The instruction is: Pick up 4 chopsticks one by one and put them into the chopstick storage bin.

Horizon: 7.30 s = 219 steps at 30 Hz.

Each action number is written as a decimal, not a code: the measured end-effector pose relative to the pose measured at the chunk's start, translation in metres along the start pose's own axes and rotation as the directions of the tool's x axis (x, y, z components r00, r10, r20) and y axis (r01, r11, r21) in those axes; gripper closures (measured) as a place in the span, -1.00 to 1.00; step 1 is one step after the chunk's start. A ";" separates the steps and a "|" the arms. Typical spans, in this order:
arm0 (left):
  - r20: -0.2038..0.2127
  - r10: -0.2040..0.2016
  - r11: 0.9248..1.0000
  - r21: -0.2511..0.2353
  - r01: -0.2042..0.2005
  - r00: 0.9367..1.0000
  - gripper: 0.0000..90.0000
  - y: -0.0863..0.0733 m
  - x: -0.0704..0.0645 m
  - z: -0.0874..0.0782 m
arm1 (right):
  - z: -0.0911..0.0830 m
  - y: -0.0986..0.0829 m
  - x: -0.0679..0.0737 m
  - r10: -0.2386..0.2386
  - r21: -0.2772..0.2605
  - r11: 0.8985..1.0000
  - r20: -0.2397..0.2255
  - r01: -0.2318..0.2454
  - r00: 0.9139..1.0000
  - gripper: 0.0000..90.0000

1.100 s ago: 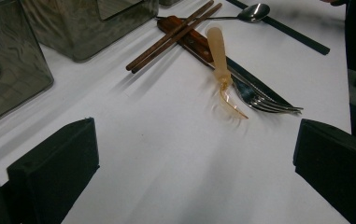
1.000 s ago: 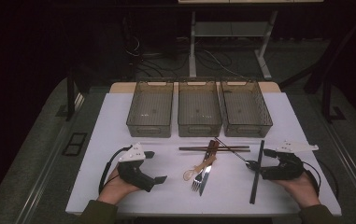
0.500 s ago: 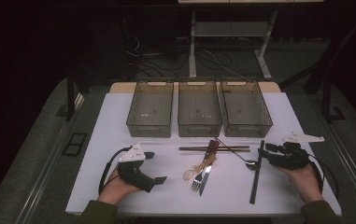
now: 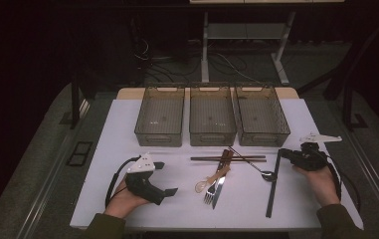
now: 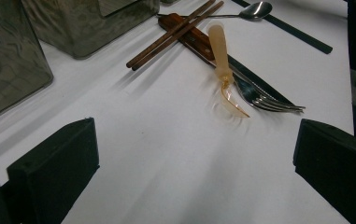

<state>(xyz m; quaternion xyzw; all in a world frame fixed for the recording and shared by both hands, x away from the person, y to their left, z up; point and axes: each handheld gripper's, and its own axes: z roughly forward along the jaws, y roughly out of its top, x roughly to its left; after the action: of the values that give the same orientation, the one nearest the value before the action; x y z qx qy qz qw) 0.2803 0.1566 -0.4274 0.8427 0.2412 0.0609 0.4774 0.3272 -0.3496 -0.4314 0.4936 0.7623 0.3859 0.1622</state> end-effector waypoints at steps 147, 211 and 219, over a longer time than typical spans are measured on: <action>-0.003 -0.012 1.000 0.015 0.012 1.000 -1.00 -0.002 -0.002 0.001 | -0.044 -0.057 0.072 -0.180 0.278 0.932 -0.202 0.233 0.963 1.00; 0.000 -0.019 1.000 0.015 0.019 1.000 -1.00 -0.002 -0.001 0.002 | -0.001 0.008 -0.004 -0.009 0.153 0.988 0.058 0.000 0.998 0.70; 0.003 -0.017 1.000 0.022 0.017 1.000 -1.00 -0.002 -0.002 0.004 | 0.029 0.017 -0.008 0.003 0.164 0.986 0.080 -0.016 0.997 0.70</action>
<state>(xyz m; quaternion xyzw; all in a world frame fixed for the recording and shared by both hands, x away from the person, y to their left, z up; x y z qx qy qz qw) 0.2791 0.1535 -0.4309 0.8459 0.2483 0.0530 0.4690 0.3598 -0.3412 -0.4381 0.5241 0.7821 0.3022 0.1492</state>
